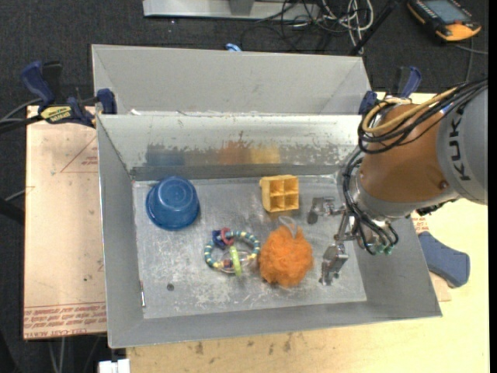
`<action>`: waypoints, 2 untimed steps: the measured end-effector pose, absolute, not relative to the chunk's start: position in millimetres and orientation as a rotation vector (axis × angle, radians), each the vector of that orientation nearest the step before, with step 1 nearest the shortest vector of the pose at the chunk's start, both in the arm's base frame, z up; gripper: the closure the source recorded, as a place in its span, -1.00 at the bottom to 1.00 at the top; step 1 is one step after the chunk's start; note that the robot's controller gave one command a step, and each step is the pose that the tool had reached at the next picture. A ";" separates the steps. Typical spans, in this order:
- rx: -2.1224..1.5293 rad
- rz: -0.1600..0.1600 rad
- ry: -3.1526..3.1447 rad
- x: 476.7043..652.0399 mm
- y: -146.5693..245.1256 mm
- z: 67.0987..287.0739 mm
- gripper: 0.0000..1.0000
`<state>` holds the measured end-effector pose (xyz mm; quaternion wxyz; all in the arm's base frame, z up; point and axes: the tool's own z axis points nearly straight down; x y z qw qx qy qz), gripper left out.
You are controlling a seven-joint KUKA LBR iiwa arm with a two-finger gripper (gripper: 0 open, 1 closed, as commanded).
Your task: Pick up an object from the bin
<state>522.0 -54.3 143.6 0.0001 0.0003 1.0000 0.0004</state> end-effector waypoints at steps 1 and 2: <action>-0.120 -0.001 3.134 523.1 -22.5 106.4 -1.00; -0.516 -0.001 3.097 521.6 6.5 72.7 1.00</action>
Offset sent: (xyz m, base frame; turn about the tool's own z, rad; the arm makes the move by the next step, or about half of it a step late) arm -0.0022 0.0610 -0.0736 -0.3319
